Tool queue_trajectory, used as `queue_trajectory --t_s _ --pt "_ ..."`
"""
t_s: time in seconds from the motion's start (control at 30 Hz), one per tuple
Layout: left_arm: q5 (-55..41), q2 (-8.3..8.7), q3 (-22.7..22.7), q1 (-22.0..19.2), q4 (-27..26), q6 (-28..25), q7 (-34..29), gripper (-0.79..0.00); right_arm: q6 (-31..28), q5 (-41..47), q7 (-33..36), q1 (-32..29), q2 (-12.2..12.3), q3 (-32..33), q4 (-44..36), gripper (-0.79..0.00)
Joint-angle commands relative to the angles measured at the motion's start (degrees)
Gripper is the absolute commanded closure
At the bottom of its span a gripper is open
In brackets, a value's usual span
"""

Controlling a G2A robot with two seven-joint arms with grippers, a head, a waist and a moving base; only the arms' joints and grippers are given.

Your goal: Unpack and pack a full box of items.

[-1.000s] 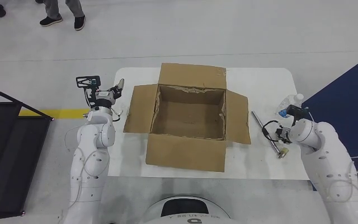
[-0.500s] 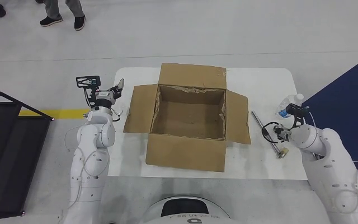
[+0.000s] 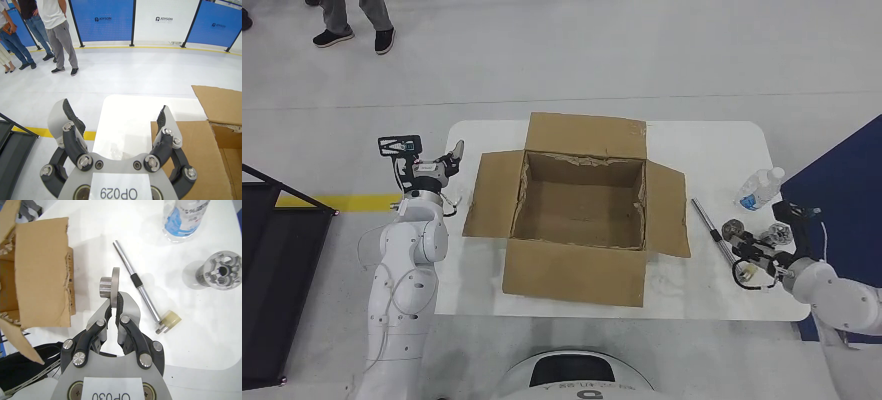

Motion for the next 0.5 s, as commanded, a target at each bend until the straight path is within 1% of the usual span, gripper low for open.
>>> queue_trajectory --t_s 0.0,0.17,0.23,0.3,0.37,0.47 --pt "0.0 0.0 0.0 0.0 0.0 0.0 0.0 -0.785 0.7 -0.5 0.1 0.2 0.0 -0.1 0.1 0.0" --pt "0.0 0.0 0.0 0.0 0.0 0.0 0.0 -0.785 0.8 -0.1 -0.1 0.1 0.0 -0.1 0.6 0.0" --pt "0.0 0.0 0.0 0.0 0.0 0.0 0.0 -0.785 -1.8 3.8 -1.8 -0.3 -0.3 0.9 3.5 0.0" --pt "0.0 0.0 0.0 0.0 0.0 0.0 0.0 -0.785 -5.3 6.1 -3.7 -1.3 -0.5 2.4 3.3 0.0" --pt "0.0 0.0 0.0 0.0 0.0 0.0 0.0 -0.785 -7.1 5.2 -4.9 -2.5 -0.5 3.3 -0.9 0.0" --pt "0.0 0.0 0.0 0.0 0.0 0.0 0.0 -0.785 -5.9 -0.7 -4.8 -3.9 -0.5 3.4 -10.6 0.0"
